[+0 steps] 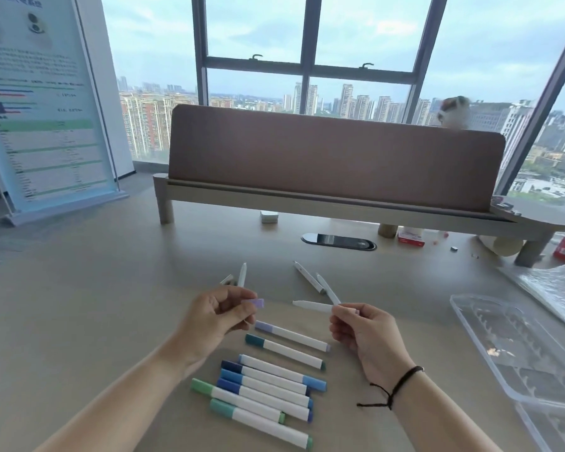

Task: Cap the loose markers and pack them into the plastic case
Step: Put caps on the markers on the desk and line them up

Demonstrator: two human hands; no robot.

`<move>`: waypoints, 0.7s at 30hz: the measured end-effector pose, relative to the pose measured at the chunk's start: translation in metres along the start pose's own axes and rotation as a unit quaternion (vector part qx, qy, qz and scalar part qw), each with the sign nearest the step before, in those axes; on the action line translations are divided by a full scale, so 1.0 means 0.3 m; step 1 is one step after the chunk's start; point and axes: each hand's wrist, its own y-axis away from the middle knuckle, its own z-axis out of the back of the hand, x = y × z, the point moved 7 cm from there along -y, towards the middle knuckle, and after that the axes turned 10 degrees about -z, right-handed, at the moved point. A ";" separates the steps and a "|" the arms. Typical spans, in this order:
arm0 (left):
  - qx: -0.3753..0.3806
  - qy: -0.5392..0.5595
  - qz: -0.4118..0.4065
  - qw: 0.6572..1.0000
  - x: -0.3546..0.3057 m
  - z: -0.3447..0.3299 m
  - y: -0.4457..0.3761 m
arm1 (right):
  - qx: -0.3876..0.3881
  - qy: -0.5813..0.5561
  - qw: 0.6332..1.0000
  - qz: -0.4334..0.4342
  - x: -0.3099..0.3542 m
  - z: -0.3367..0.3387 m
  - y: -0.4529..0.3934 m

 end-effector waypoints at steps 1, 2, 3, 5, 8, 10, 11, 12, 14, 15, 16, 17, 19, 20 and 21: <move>-0.001 0.016 0.008 1.000 0.004 0.002 0.002 | -0.007 -0.014 1.000 -0.016 -0.001 -0.001 -0.012; -0.004 0.033 0.016 0.999 0.008 0.005 0.003 | -0.009 -0.028 0.999 -0.028 -0.002 0.000 -0.020; -0.009 0.046 0.024 0.999 0.009 0.008 0.005 | -0.008 -0.040 0.999 -0.032 -0.002 0.000 -0.021; -0.020 0.057 0.030 0.998 0.012 0.016 0.004 | 0.001 -0.056 0.998 -0.019 -0.003 0.004 -0.006; -0.020 0.043 0.019 0.999 0.003 0.012 -0.002 | 0.031 -0.053 0.998 0.022 0.002 0.007 0.042; -0.018 0.038 0.012 0.999 -0.005 0.012 -0.002 | 0.061 -0.047 0.997 0.032 0.014 -0.006 0.075; -0.016 0.037 0.012 0.999 -0.010 0.010 -0.001 | 0.072 -0.044 0.996 0.036 0.021 -0.015 0.089; -0.015 0.035 0.011 0.999 -0.012 0.010 0.001 | 0.081 -0.044 0.995 0.042 0.029 -0.025 0.102; -0.012 0.035 0.009 0.999 -0.015 0.008 0.005 | 0.103 -0.052 0.992 0.052 0.045 -0.045 0.125; -0.008 0.037 0.008 0.999 -0.019 0.005 0.007 | 0.114 -0.057 0.990 0.057 0.052 -0.055 0.136; -0.003 0.041 0.008 0.999 -0.024 -0.001 0.008 | 0.122 -0.060 0.989 0.062 0.060 -0.061 0.146; 0.005 0.047 0.004 0.999 -0.030 -0.006 0.010 | 0.129 -0.061 0.988 0.066 0.067 -0.066 0.154; 0.018 0.052 0.001 0.998 -0.038 -0.011 0.012 | 0.142 -0.055 0.986 0.073 0.076 -0.073 0.165; 0.019 0.050 0.002 0.999 -0.040 -0.011 0.014 | 0.149 -0.050 0.985 0.076 0.077 -0.077 0.168; 0.020 0.048 0.003 0.999 -0.042 -0.012 0.016 | 0.154 -0.046 0.984 0.078 0.076 -0.081 0.170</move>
